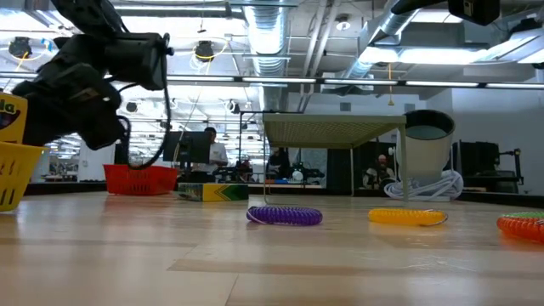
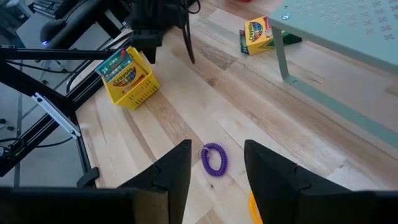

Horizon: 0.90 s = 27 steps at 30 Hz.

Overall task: Pick & Place Office Desk Supplies
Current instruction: Adjust the yellow bin, then put the crayon box into the yellow bin

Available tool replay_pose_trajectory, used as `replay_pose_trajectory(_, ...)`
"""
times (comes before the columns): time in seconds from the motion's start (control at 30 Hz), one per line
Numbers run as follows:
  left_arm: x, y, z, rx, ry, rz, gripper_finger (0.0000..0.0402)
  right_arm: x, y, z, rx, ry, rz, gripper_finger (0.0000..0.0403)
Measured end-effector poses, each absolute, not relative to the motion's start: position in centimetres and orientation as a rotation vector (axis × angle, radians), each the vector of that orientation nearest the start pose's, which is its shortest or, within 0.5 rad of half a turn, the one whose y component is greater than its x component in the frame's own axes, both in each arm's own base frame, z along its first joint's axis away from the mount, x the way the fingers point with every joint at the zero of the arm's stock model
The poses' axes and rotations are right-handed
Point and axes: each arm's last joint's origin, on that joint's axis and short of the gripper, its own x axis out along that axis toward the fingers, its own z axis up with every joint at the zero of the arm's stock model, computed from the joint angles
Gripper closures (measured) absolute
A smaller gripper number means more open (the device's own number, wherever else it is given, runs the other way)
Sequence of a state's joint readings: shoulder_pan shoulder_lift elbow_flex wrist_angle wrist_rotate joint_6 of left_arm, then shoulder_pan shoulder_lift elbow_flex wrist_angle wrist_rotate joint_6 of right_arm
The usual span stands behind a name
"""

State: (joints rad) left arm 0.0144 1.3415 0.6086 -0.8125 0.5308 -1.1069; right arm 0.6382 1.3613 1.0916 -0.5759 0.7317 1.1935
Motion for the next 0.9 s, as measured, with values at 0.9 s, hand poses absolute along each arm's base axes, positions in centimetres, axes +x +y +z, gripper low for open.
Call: replay_pose_trajectory(0.9, 20.6, -2.8, 15.1, -1.283, 1.481, 0.294, 0.0401, 23.3, 15.0, 28.8, 0.615, 0.494, -0.440, 0.0257)
